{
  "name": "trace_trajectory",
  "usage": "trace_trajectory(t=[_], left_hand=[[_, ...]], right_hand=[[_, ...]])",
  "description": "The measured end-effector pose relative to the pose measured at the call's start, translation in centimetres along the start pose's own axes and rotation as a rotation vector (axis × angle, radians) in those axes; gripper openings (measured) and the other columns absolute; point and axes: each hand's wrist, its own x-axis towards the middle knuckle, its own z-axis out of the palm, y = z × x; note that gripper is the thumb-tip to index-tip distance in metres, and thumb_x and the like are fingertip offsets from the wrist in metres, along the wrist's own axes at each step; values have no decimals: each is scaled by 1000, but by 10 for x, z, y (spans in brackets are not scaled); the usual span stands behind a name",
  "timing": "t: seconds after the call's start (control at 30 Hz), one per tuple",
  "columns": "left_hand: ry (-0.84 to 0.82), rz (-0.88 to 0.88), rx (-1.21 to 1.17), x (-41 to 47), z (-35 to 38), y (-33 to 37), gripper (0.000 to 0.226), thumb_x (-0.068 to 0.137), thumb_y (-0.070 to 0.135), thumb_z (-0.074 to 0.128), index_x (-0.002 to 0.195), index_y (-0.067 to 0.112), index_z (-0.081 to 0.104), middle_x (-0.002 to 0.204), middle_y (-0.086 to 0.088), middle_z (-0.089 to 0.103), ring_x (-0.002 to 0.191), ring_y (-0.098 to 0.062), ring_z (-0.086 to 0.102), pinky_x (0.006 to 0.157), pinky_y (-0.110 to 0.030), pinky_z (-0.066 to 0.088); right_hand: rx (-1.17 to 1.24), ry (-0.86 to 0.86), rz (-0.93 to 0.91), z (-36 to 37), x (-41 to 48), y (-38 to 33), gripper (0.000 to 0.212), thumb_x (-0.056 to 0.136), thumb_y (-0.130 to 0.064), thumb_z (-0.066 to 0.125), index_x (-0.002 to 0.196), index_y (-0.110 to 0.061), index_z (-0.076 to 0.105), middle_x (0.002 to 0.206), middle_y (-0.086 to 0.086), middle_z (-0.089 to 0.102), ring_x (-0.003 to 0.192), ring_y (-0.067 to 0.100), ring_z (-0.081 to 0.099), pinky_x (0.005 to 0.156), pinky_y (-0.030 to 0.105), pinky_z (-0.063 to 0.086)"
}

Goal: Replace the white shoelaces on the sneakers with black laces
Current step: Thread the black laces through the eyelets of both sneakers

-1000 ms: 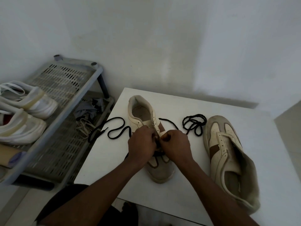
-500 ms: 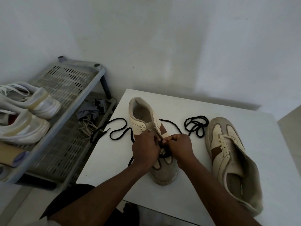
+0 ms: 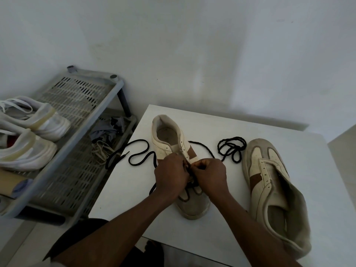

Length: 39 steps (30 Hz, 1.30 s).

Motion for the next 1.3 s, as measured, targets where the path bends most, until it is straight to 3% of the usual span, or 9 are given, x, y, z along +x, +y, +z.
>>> trace_trajectory(t=[0.17, 0.27, 0.37, 0.53, 0.63, 0.8, 0.97, 1.13, 1.3], left_hand=[[-14, 24, 11, 2, -2, 1, 15, 87, 21, 57, 96, 19, 68, 98, 3, 67, 92, -15, 62, 63, -22, 36], [-38, 32, 10, 3, -3, 0, 18, 82, 19, 61, 98, 18, 70, 99, 3, 67, 92, -16, 62, 62, -23, 37], [-47, 15, -3, 3, -3, -3, 16, 81, 17, 61, 94, 17, 71, 95, 3, 68, 91, -16, 63, 59, -22, 37], [-39, 15, -13, 5, -2, -2, 15, 83, 18, 61, 94, 15, 70, 95, 0, 68, 91, -18, 62, 61, -25, 41], [-58, 18, -36, 5, -3, -4, 16, 84, 22, 65, 97, 15, 71, 97, -1, 68, 93, -18, 62, 65, -25, 44], [-55, 46, -109, 10, -3, -8, 8, 80, 9, 63, 77, 6, 69, 76, -7, 68, 70, -16, 60, 55, -24, 37], [-23, 81, -100, 13, -2, -11, 11, 78, 8, 62, 79, 9, 73, 73, -4, 69, 67, -14, 60, 56, -25, 43], [-84, 63, -124, 14, -2, -14, 19, 77, 10, 59, 85, 17, 75, 80, 2, 71, 76, -13, 64, 64, -35, 55], [-92, 42, -153, 12, 1, -13, 16, 81, 8, 61, 82, 17, 74, 80, 2, 70, 76, -12, 63, 64, -29, 50]], right_hand=[[132, -23, 76, -4, 2, 2, 17, 83, -11, 70, 69, -19, 75, 67, 4, 72, 68, 26, 70, 70, 44, 60], [168, -15, 131, -6, 5, 3, 24, 82, -4, 67, 66, -21, 74, 69, 5, 72, 68, 24, 67, 69, 39, 57], [-8, 60, 45, -9, 5, 8, 23, 83, -4, 65, 70, -21, 72, 75, -2, 71, 70, 16, 66, 68, 30, 55], [-40, -96, -52, -14, 7, 2, 6, 81, -17, 73, 87, -18, 74, 85, -5, 71, 81, 10, 66, 76, 25, 54], [-206, -105, -146, -12, 8, -2, 18, 78, -29, 76, 90, -17, 71, 85, -7, 69, 79, 6, 63, 74, 23, 52], [-244, -112, -156, -11, 7, -2, 20, 79, -30, 75, 93, -20, 66, 77, -15, 59, 72, 0, 56, 64, 13, 42], [-348, -7, -200, -4, -2, -4, 16, 83, -34, 68, 87, -19, 63, 83, -8, 64, 78, 9, 60, 67, 22, 45], [-235, 73, -121, 1, -3, -5, 13, 82, -14, 63, 74, -10, 73, 70, 1, 69, 64, 15, 63, 58, 26, 50], [104, 39, 138, -4, 3, -1, 12, 77, -6, 74, 71, -17, 77, 66, 2, 71, 59, 13, 64, 60, 28, 56]])
